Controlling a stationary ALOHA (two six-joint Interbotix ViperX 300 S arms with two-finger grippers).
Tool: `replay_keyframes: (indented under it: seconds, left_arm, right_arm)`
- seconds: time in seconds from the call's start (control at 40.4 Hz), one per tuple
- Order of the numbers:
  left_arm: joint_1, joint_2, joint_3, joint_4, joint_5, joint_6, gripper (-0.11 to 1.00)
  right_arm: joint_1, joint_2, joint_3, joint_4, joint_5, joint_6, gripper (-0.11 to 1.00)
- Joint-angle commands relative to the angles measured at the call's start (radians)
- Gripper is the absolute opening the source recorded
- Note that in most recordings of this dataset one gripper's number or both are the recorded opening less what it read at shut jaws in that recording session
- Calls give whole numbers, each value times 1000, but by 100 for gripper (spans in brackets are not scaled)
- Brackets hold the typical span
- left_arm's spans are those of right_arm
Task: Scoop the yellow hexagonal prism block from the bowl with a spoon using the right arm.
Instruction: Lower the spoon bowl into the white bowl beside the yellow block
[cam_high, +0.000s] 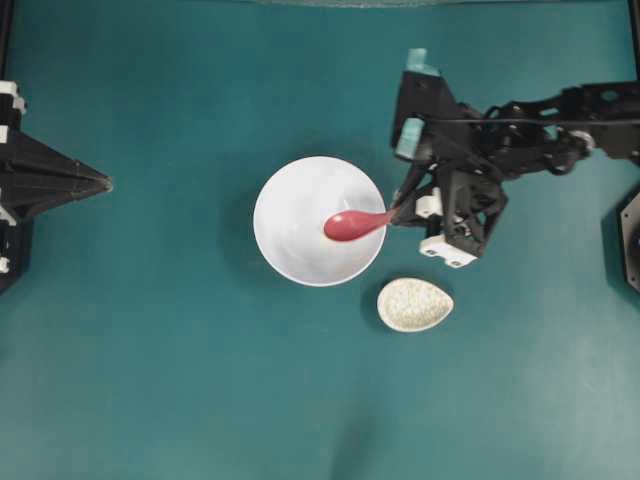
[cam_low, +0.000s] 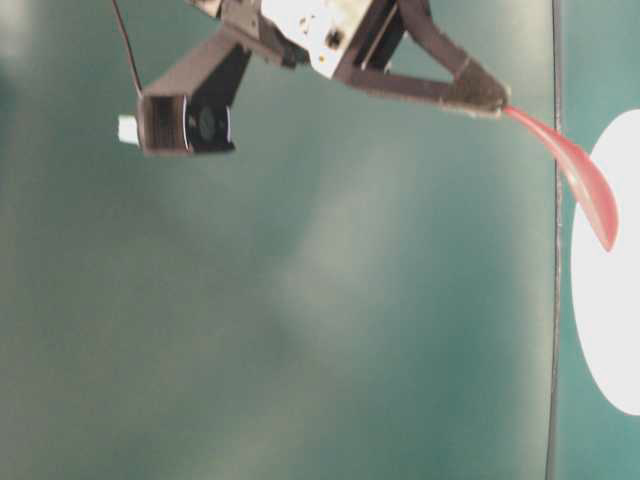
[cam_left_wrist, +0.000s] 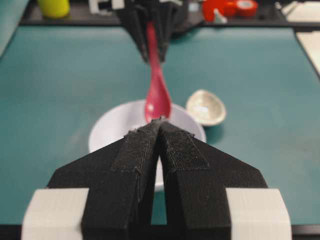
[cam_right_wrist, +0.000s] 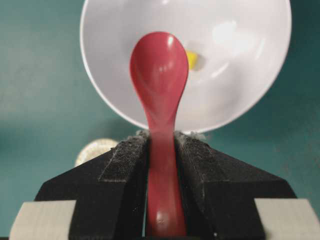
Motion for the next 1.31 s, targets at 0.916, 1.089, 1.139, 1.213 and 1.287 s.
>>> replay_keyframes:
  seconds: [0.916, 1.089, 1.139, 1.213, 1.287]
  left_arm:
    - [9, 9, -20, 3, -5, 0, 2]
    - [9, 11, -20, 3, -3, 0, 2]
    - [8, 9, -18, 3, -3, 0, 2]
    - [9, 11, -18, 3, -3, 0, 2]
    - [9, 9, -20, 3, -3, 0, 2]
  right_arm:
    - [-8, 163, -262, -199, 360, 175, 23]
    - [-5, 179, -288, -199, 393, 175, 23]
    - [-5, 184, -291, -198, 397, 175, 23]
    - [-2, 187, -298, -198, 399, 175, 23]
    - [2, 189, -301, -199, 400, 175, 23]
